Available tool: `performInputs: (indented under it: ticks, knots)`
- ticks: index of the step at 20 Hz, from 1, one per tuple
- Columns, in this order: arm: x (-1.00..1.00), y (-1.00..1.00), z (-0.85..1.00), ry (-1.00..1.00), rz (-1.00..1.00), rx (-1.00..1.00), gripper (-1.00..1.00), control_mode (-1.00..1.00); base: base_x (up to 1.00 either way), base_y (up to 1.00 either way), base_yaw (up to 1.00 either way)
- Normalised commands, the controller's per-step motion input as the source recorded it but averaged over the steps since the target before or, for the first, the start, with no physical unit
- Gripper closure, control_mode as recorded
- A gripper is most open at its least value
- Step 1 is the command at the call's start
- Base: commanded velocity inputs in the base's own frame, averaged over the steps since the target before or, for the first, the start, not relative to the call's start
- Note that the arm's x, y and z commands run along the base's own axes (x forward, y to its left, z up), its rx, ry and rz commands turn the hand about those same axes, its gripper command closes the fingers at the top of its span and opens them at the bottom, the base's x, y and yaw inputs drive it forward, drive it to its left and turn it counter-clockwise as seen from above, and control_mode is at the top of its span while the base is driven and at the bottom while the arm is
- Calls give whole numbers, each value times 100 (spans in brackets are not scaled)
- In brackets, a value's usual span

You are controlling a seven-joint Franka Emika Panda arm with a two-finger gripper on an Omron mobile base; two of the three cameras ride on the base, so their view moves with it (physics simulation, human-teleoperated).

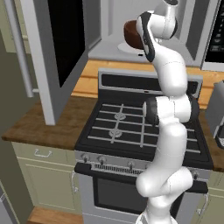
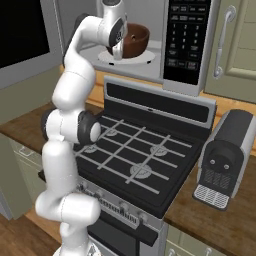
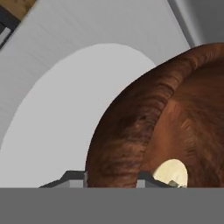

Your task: Pick the mushroom from the sink and place it in the bowl. Then pick the bowl and place it in the microwave. Then close the microwave door and press the start button.

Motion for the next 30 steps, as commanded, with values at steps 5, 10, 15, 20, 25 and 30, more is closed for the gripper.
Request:
performInputs:
  ticks: [5,10,15,20,25,30]
  knots:
    - [20,0,-21,0,0,0,-100,-100,0,0,0]
    - [-10,0,-4,-8,0,0,-100,-100,0,0,0]
    - [-75,0,-60,-56,0,8,-100,-100,0,0,0]
    - [-100,10,-100,-66,0,30,-100,-100,0,0,0]
    - [-100,45,-100,-66,-1,29,-100,-100,0,0,0]
    - [-100,72,-66,-57,-13,32,-100,-100,0,0,0]
